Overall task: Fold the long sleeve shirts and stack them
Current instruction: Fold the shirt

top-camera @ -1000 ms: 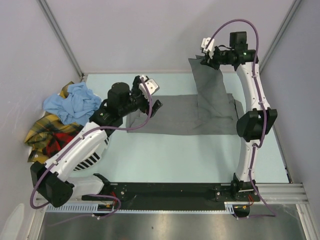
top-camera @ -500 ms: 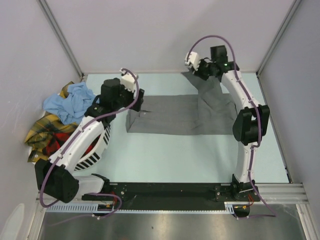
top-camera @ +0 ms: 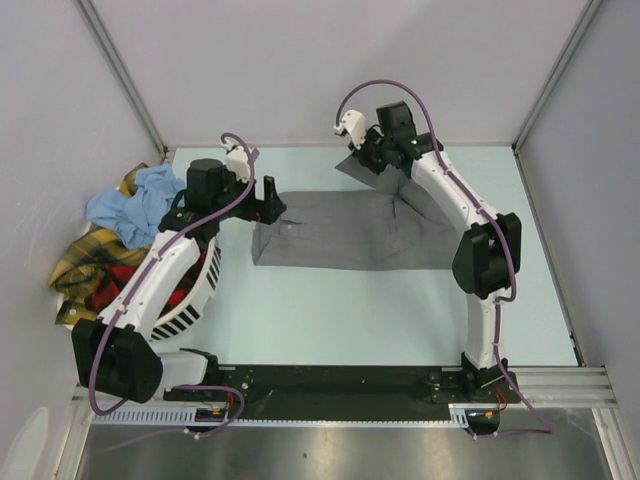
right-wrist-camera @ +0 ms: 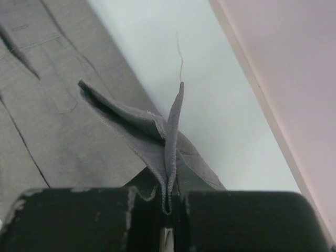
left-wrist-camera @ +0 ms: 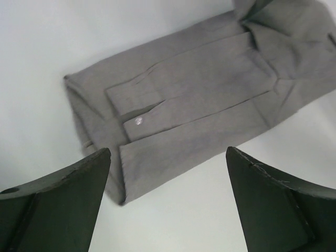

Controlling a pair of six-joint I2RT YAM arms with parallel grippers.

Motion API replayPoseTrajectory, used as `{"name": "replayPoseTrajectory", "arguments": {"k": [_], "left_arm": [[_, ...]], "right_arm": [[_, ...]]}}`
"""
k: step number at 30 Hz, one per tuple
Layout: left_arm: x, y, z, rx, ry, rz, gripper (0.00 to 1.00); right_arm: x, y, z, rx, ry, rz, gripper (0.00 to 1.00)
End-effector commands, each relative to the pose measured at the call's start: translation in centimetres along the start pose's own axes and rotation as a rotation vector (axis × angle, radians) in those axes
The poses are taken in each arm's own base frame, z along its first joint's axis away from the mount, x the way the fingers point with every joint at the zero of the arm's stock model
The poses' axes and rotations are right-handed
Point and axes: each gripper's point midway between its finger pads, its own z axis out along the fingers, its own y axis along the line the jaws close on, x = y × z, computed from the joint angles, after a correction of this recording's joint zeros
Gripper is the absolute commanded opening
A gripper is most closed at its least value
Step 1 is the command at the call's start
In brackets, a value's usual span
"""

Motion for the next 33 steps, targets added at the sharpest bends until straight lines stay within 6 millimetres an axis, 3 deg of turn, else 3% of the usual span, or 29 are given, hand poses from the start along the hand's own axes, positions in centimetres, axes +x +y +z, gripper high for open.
{"name": "replayPoseTrajectory", "arguments": {"k": [1,7,11,13,14,17,21,22,24,29,33], "left_arm": [[-3.6,-3.7,-1.1,0.183,-0.131,-0.007,0.96],[-3.3,-2.6,-0.8,0.134,-0.126,0.006,0.96],[-3.1,-4.0,-0.7,0.215,-0.131,-0.022,0.93],[-3.4,-4.7,-0.7,0.256,-0.142,-0.022,0.9],[-3.8,-5.4,-0.9,0.301,-0.156,-0.005,0.89],[-4.4,-6.8,-1.3,0.398,-0.186,0.087,0.84],[-4.6,-8.7,-1.6,0.501,-0.199,0.182,0.83],[-4.8,-8.8,-1.5,0.501,-0.207,0.212,0.83],[-4.6,-8.8,-1.3,0.496,-0.2,0.22,0.83],[-4.1,-8.2,-0.7,0.473,-0.179,0.249,0.84],[-3.5,-7.8,-0.3,0.458,-0.158,0.252,0.84]], "right_arm": [[-5.0,-2.7,-4.2,0.118,-0.091,0.078,0.0],[-4.6,-1.6,-5.0,0.166,-0.049,0.314,0.0],[-4.1,0.2,-5.1,0.13,-0.043,0.366,0.0],[-4.8,-0.2,-6.0,0.136,-0.087,0.353,0.0],[-4.0,-0.6,-6.2,0.116,-0.1,0.341,0.0],[-4.6,-3.1,-7.9,0.107,-0.217,0.264,0.0],[-3.1,-9.9,-10.5,0.211,-0.298,0.177,0.0],[-2.8,-10.9,-10.1,0.231,-0.305,0.164,0.0],[-2.3,-13.5,-11.1,0.275,-0.326,0.124,0.0],[-0.4,-16.2,-10.2,0.294,-0.364,0.063,0.0],[-0.4,-17.9,-9.3,0.329,-0.408,-0.01,0.0]]}}
